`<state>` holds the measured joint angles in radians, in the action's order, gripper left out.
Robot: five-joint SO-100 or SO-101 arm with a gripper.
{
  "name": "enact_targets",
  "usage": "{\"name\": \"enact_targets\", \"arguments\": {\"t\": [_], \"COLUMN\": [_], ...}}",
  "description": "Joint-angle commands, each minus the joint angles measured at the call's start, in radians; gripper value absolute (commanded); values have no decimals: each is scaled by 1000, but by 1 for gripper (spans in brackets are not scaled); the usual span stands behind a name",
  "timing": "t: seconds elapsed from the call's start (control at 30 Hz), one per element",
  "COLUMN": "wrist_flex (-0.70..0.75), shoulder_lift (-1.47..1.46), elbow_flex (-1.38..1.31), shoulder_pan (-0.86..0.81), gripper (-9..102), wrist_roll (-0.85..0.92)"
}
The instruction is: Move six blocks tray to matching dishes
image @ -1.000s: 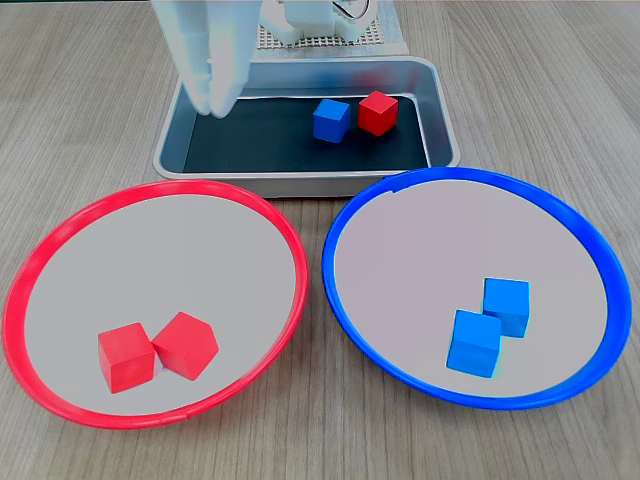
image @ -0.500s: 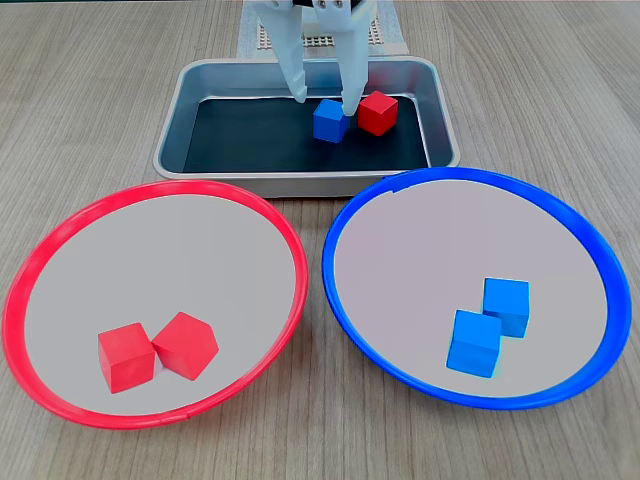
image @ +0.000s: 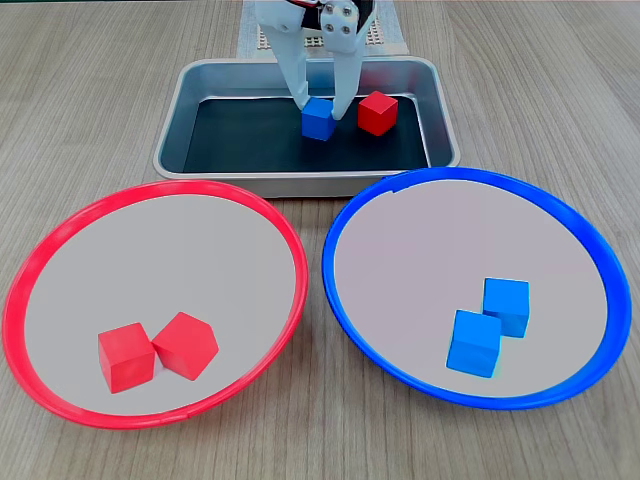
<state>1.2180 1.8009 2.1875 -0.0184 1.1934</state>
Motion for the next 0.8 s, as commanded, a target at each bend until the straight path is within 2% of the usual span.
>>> {"name": "enact_targets", "arguments": {"t": [0.0,0.07,0.17,0.27,0.4,0.57,0.63,0.77], "wrist_flex": [14,58,241,253,156,-48,-117,-137], "shoulder_lift": [-2,2,3,-32,-132,-273,-299,-316], "elbow_flex": [-34,-83,-301,-468,-632,-721,-730,-747], "shoulder_pan": [8,14,63,112,161,222,230,221], "gripper": [0,0,0,0,0,1,7,18], "wrist_roll": [12,17,-12,-135,-287,-393,-460,-549]}}
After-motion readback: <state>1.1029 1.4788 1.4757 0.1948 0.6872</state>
